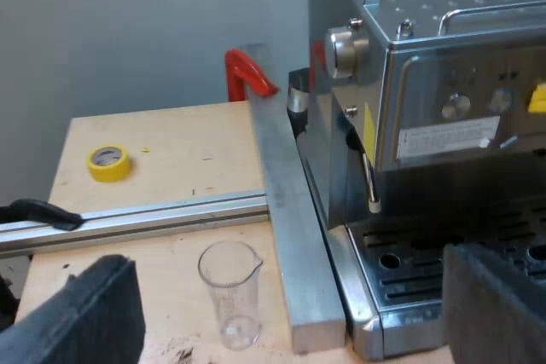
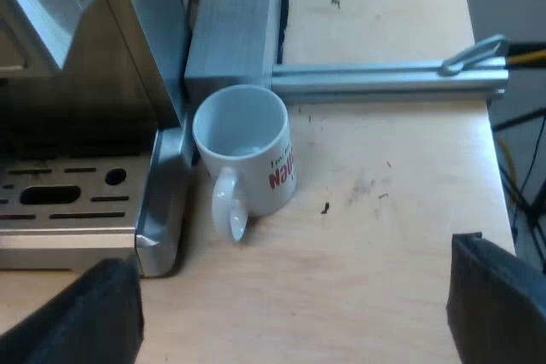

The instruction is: Grind coffee beans and then tamp

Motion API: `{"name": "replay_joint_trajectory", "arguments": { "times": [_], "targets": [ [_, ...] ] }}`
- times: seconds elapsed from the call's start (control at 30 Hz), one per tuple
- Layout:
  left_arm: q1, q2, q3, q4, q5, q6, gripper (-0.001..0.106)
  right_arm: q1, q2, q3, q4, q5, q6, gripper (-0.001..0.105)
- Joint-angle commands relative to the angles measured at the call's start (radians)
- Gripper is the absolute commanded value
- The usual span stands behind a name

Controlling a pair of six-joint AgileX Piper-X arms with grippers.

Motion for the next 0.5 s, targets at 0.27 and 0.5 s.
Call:
{"name": "replay_joint_trajectory", "arguments": {
  "times": [0.27,0.5],
  "targets": [
    [-0.001,-0.278,-0.007,0.215,-0.061,0.013,0.073,0.000,-0.257,0.068,0.069,-0.003,-0.003,0.074],
    [-0.001,-0.369,-0.022,0.379,-0.059,0.013,0.073,0.000,-0.405,0.125,0.071,-0.006,-0.003,0.074]
  ]
}}
